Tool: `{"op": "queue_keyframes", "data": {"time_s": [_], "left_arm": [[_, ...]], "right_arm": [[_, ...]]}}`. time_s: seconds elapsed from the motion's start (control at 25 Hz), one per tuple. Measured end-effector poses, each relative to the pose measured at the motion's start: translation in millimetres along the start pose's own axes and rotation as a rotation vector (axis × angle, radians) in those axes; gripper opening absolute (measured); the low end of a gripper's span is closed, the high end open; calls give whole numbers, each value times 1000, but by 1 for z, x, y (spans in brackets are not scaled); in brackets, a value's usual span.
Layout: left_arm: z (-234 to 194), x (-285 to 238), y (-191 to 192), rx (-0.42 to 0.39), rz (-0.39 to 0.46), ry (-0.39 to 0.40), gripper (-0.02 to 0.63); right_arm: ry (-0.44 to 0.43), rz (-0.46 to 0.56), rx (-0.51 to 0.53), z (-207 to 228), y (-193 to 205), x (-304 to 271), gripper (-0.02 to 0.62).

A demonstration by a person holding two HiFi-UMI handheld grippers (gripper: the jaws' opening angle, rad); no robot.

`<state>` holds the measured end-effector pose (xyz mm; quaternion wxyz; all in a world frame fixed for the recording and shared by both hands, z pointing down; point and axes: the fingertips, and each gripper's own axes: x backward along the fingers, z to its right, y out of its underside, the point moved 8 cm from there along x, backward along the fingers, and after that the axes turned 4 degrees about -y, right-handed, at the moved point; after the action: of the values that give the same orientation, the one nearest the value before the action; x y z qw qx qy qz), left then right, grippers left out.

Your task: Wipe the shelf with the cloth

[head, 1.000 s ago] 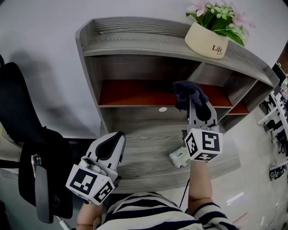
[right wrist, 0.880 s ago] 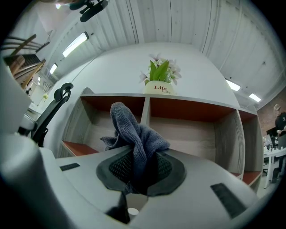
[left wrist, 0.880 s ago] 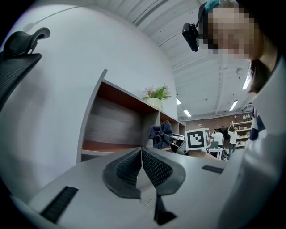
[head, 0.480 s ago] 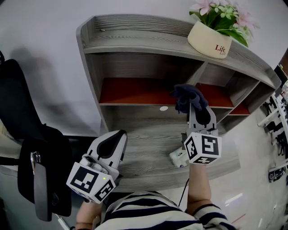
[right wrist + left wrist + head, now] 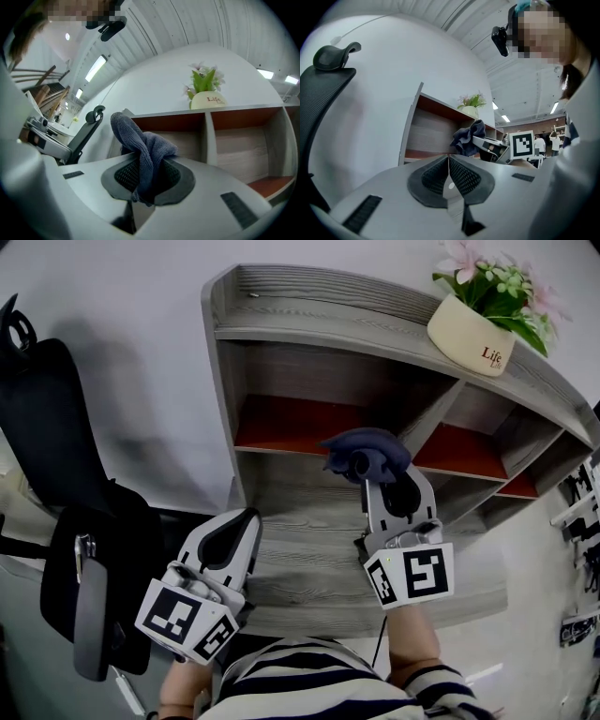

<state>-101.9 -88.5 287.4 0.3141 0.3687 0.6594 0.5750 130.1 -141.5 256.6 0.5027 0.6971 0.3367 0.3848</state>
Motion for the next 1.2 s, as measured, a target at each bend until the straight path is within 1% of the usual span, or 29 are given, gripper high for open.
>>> {"op": "queue_keyframes", "data": {"time_s": [0.16, 0.28, 0.44, 0.56, 0.72, 0.88, 1.04, 1.2], "left_arm": [[-8, 18, -1, -4, 1, -75, 20], [-16, 30, -2, -2, 4, -120, 20], [-23, 44, -1, -1, 3, -170, 20], [-27, 53, 0, -1, 2, -200, 20], [-30, 62, 1, 3, 1, -224, 20], [-27, 63, 3, 4, -7, -219, 20], [-25, 59, 4, 5, -13, -204, 20], [-23, 53, 5, 6, -19, -181, 20]], "right_arm": [[-141, 7, -25, -37, 3, -23, 75], [-225, -4, -37, -64, 9, -39, 75], [-307, -27, -53, -96, 21, -59, 75], [-349, -40, -55, -115, 28, -70, 75], [-372, -61, -60, -135, 32, -82, 75], [-371, -95, -35, -145, 39, -96, 75], [-347, -130, -21, -139, 46, -104, 75], [-308, -153, -14, -122, 49, -101, 75]]}}
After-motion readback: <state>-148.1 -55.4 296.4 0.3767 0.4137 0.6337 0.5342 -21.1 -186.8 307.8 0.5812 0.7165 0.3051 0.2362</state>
